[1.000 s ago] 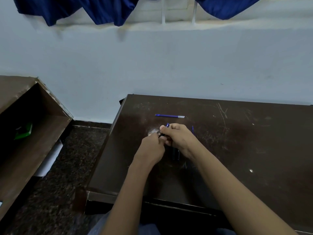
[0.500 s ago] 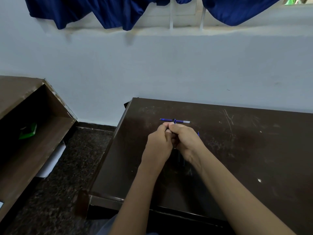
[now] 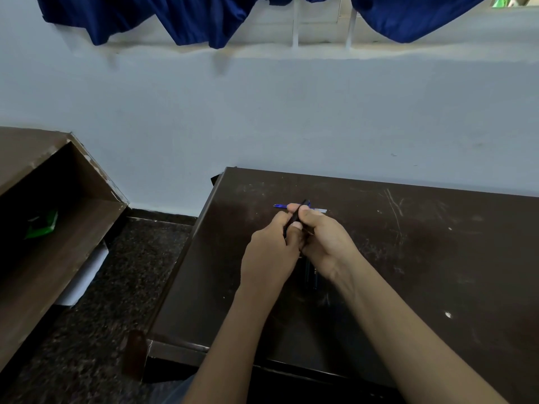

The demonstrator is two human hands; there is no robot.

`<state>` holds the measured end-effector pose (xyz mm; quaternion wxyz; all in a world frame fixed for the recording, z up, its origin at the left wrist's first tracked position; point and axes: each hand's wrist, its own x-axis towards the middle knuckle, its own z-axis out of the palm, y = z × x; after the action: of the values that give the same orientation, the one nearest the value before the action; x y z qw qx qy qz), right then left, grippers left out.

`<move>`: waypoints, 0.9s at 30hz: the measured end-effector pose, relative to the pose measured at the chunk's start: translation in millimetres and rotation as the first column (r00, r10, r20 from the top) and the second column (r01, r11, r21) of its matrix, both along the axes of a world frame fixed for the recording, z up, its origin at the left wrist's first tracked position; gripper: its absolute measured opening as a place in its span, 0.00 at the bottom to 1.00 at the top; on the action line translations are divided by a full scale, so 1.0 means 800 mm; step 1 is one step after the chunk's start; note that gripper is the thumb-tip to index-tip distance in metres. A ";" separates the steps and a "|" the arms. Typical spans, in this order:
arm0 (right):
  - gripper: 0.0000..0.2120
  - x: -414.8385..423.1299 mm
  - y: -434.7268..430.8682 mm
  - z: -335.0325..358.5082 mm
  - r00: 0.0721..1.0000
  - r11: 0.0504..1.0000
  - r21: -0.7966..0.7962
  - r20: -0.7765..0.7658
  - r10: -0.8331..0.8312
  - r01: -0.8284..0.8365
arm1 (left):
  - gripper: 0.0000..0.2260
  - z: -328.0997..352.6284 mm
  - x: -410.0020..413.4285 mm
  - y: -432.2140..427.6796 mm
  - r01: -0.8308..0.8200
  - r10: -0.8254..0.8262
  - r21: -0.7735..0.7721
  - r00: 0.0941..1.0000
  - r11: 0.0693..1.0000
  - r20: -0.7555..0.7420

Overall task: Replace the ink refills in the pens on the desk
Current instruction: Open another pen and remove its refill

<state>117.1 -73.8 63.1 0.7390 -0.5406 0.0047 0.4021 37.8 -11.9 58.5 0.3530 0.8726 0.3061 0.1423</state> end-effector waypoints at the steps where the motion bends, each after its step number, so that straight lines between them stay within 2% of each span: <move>1: 0.14 0.004 0.000 0.001 0.998 0.998 0.039 -0.029 -0.048 0.049 | 0.10 0.001 -0.001 -0.001 -0.002 0.002 0.013 1.000 1.000 -0.018; 3: 0.11 0.021 -0.004 0.000 0.978 0.976 0.094 -0.097 -0.185 0.194 | 0.15 0.002 -0.003 -0.003 -0.019 0.021 0.032 0.998 0.999 -0.062; 5: 0.10 0.037 -0.013 -0.004 0.971 0.971 0.023 -0.015 -0.237 0.237 | 0.17 0.005 -0.005 0.001 -0.076 0.075 -0.006 0.994 0.997 -0.078; 6: 0.10 0.042 -0.018 -0.008 0.976 0.977 -0.068 0.098 -0.193 0.200 | 0.16 0.006 -0.005 0.006 -0.109 0.106 -0.029 0.991 0.994 -0.080; 8: 0.09 0.042 -0.023 -0.021 0.919 0.930 -0.357 0.390 0.062 0.089 | 0.12 0.007 -0.006 0.015 -0.145 0.141 -0.066 0.988 0.987 -0.058; 10: 0.08 0.032 -0.020 -0.035 0.709 0.751 -0.656 0.561 0.427 0.067 | 0.10 0.007 -0.006 0.021 -0.147 0.148 -0.060 0.989 0.987 0.015; 12: 0.10 0.015 -0.011 -0.047 0.464 0.540 -0.834 0.524 0.714 0.112 | 0.09 0.007 -0.008 0.022 -0.143 0.146 -0.045 0.986 0.989 0.085; 13: 0.12 0.007 -0.006 -0.053 0.368 0.463 -0.877 0.475 0.799 0.126 | 0.09 0.007 -0.009 0.022 -0.142 0.145 -0.032 0.984 0.989 0.102; 14: 0.13 -0.001 -0.002 -0.057 0.294 0.423 -0.895 0.445 0.846 0.138 | 0.10 0.006 -0.009 0.023 -0.143 0.144 -0.013 0.984 0.990 0.103; 16: 0.13 -0.013 0.001 -0.066 0.211 0.407 -0.901 0.432 0.877 0.153 | 0.11 0.003 -0.011 0.024 -0.146 0.144 0.017 0.986 0.989 0.079; 19: 0.14 -0.019 0.000 -0.077 0.170 0.378 -0.909 0.406 0.898 0.176 | 0.13 0.003 -0.012 0.024 -0.149 0.150 -0.008 0.985 0.989 0.088; 24: 0.14 -0.018 0.001 -0.088 0.181 0.366 -0.920 0.387 0.904 0.139 | 0.11 0.003 -0.011 0.023 -0.124 0.121 0.018 0.985 0.992 0.121; 26: 0.13 -0.013 0.001 -0.092 0.258 0.435 -0.894 0.448 0.856 0.110 | 0.09 0.002 -0.013 0.023 -0.117 0.112 0.044 0.988 0.992 0.105; 27: 0.11 -0.009 0.001 -0.090 0.340 0.516 -0.852 0.513 0.788 0.090 | 0.09 0.001 -0.014 0.024 -0.121 0.116 0.043 0.989 0.992 0.096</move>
<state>109.5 -72.8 -9.2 0.1902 -0.9013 -0.3432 0.1838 26.4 7.0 59.2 0.3363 0.8536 0.3372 0.2110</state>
